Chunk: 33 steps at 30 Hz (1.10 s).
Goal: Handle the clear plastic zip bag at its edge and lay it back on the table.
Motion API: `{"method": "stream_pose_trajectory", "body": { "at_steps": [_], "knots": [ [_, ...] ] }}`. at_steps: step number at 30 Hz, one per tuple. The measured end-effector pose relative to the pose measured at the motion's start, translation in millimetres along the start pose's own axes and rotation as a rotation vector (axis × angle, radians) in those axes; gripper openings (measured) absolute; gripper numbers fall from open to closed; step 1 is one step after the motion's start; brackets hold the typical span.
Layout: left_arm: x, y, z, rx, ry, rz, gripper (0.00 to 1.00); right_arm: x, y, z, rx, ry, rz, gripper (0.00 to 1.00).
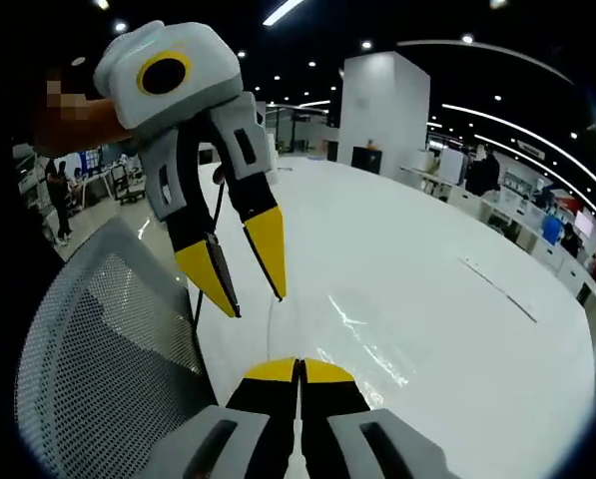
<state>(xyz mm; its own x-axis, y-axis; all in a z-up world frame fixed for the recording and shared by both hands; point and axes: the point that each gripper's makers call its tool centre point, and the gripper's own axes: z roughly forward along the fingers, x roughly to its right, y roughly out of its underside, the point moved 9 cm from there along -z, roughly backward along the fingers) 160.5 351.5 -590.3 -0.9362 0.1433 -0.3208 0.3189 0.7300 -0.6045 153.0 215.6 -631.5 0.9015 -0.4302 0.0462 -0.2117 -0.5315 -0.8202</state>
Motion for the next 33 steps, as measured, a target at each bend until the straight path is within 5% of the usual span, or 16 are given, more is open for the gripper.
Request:
{"method": "stream_pose_trajectory", "body": {
  "at_steps": [20, 33],
  "knots": [
    [5.0, 0.6, 26, -0.019, 0.013, 0.028, 0.04, 3, -6.4, 0, 0.021, -0.012, 0.042, 0.00],
    [9.1, 12.2, 31, -0.064, 0.022, 0.010, 0.00, 13, -14.9, -9, 0.060, 0.053, 0.029, 0.00]
  ]
}}
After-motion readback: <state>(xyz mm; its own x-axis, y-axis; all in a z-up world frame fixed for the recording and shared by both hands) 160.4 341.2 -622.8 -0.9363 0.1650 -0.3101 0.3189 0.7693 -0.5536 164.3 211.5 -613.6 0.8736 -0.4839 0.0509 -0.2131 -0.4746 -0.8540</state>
